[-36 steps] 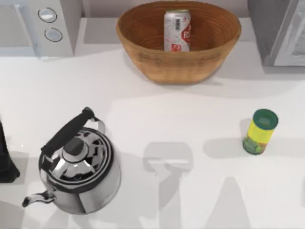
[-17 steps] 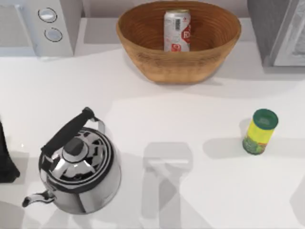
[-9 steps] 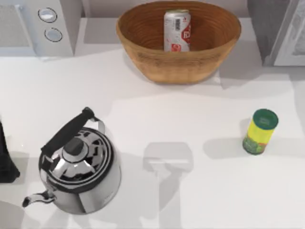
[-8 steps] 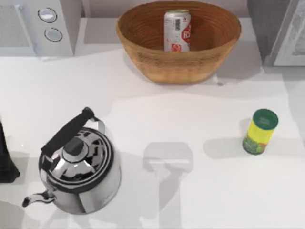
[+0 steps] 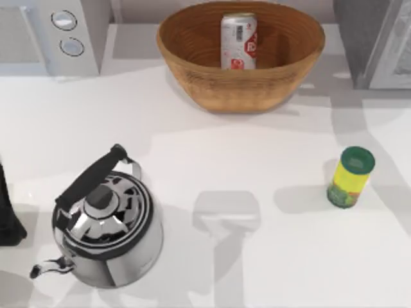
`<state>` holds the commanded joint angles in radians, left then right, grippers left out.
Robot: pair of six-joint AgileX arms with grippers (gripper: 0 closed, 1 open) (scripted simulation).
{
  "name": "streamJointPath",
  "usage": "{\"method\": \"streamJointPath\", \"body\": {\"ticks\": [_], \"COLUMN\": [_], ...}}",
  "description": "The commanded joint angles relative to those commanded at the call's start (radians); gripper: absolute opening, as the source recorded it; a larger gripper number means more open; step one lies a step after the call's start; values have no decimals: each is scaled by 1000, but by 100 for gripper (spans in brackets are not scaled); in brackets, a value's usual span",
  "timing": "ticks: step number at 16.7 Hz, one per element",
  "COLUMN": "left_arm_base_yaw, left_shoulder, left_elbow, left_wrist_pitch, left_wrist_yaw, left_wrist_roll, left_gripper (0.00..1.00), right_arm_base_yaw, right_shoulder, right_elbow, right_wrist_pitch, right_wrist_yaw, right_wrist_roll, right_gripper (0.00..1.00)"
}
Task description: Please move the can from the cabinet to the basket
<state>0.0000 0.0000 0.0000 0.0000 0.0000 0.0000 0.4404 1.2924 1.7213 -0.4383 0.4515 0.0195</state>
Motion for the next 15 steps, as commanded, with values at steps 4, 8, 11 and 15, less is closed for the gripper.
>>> {"method": "streamJointPath", "body": {"ticks": [4,8,11,15], "left_arm_base_yaw": [0,0,0,0], "left_shoulder": [0,0,0,0], "left_elbow": [0,0,0,0], "left_wrist_pitch": [0,0,0,0], "left_wrist_yaw": [0,0,0,0], "left_wrist_roll": [0,0,0,0], "left_gripper": [100,100,100,100], "right_arm_base_yaw": [-22,-53,-95,-105], "right_shoulder": [-22,38,112,128], "right_elbow": [8,54,102,113], "right_wrist_pitch": [-7,12,33,38], "right_wrist_yaw": [21,-14,-52,-61], "right_wrist_roll": [-12,-11,-11,-11], "right_gripper": [100,100,100,100]}}
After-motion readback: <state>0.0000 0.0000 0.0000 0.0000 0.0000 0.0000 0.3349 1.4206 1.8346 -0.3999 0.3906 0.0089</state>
